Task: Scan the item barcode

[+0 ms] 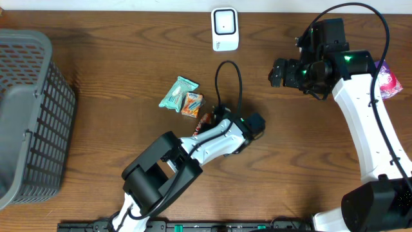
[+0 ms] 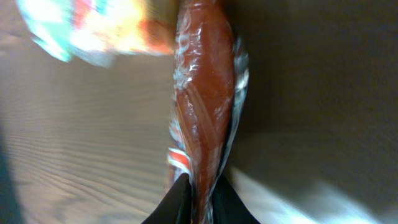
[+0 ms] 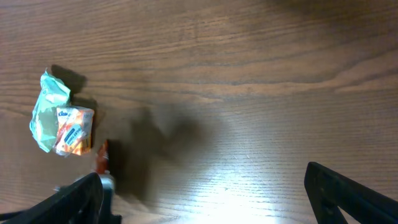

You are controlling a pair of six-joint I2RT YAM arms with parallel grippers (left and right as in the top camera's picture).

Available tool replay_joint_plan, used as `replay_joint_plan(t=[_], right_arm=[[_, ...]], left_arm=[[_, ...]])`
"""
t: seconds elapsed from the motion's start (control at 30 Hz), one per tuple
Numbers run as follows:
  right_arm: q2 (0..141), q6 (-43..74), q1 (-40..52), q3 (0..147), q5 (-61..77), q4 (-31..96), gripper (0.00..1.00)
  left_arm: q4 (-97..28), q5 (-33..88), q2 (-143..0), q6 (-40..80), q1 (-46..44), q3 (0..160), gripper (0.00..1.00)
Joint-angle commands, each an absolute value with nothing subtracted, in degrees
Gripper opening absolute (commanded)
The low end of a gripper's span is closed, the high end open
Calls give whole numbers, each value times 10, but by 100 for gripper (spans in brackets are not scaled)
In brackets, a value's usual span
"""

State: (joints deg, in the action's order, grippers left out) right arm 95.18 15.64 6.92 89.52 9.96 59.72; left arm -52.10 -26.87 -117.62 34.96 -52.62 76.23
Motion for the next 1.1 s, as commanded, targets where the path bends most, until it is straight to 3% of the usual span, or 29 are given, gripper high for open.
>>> replay_joint_plan(t=[0.0, 0.13, 0.3, 0.43, 0.57, 0.7, 0.83, 0.93, 1.07], right_arm=[[944, 152, 67, 904, 93, 596, 99], [944, 152, 67, 904, 93, 596, 99], [944, 152, 67, 904, 93, 596, 99], [944, 152, 67, 904, 93, 596, 99], [944, 152, 67, 904, 93, 596, 99], [944, 174, 67, 904, 113, 595, 99], [944, 179, 67, 904, 129, 586, 99], [948, 193, 78, 896, 230, 576, 99], [956, 193, 132, 851, 258, 541, 99]], left_arm=[[-518, -139, -1173, 361, -532, 781, 17], [-517, -53, -1172, 355, -531, 790, 38], [-565, -36, -1146, 344, -522, 833, 40], [-620, -36, -1076, 344, -482, 878, 56], [-647, -36, -997, 344, -420, 881, 63], [-673, -36, -920, 344, -330, 881, 86], [-704, -36, -877, 344, -215, 881, 88], [-725, -36, -877, 343, -161, 879, 100], [-735, -36, -877, 344, -103, 871, 98]])
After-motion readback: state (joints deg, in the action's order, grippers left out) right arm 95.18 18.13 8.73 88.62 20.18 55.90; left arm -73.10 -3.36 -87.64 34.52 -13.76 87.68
